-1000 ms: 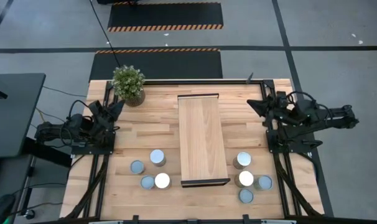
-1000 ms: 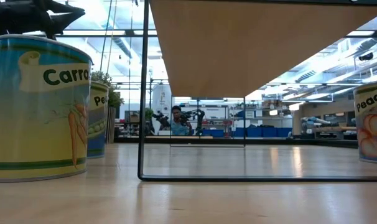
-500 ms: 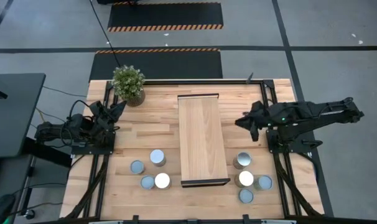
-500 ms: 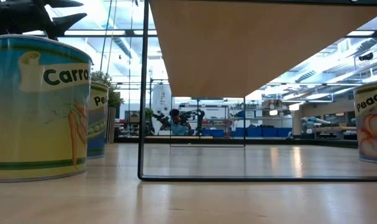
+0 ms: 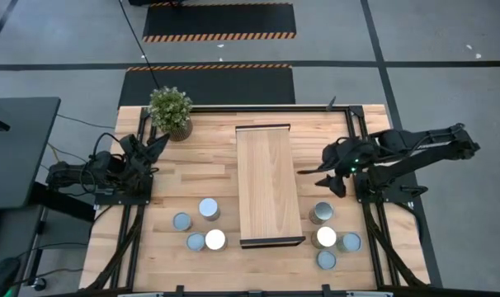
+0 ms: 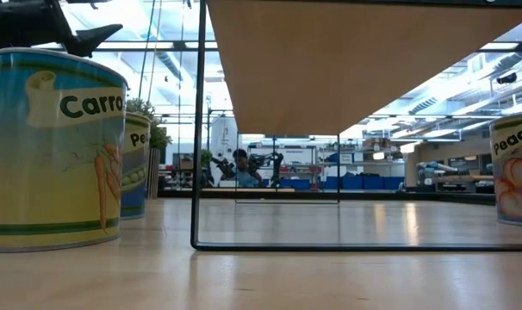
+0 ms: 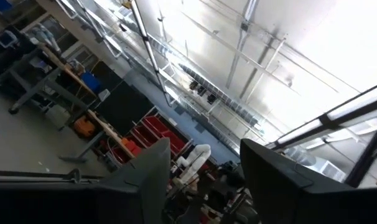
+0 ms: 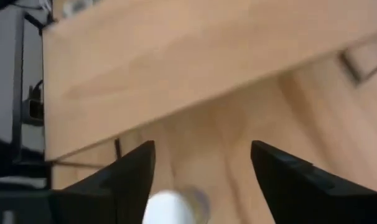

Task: Pick and place cans onto a shelf
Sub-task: Put the canned peaches on the shelf

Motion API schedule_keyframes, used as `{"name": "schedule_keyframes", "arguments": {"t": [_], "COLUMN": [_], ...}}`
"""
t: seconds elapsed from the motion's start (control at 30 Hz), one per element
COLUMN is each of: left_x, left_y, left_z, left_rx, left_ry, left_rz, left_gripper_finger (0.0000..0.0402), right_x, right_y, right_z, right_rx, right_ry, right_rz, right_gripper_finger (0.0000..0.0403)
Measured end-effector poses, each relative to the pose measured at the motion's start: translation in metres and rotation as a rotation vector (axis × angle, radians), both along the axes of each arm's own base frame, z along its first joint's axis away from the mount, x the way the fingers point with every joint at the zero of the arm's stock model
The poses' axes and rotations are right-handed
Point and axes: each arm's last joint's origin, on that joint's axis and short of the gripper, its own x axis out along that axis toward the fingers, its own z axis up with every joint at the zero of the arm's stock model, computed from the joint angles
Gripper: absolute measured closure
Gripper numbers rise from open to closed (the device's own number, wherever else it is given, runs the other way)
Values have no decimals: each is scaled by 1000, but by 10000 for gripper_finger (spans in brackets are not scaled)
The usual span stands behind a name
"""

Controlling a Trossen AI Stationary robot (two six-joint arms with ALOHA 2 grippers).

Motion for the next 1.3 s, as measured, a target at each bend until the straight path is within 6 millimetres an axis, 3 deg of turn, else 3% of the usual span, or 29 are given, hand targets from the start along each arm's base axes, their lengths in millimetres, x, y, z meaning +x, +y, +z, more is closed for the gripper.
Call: {"name": "schedule_keyframes", "arguments": {"t": [0.23,0.8,1.3], "left_x": [1,3,6], "left_y": [-1,-3,-3], "left_z": [0,-2,-9], "left_rx": [5,14,8], "left_ry": [-15,14,95], "left_rz": [-59,-107,-90], "left_gripper_finger": [198,198,198], "right_x": [9,34,39], "right_y": [8,32,45], "right_z": [-9,-32,-46], "right_rx": [135,-214,-180], "right_ry": [117,277,362], "right_rz": [92,357,531], "right_gripper_finger": [130,129,42]}}
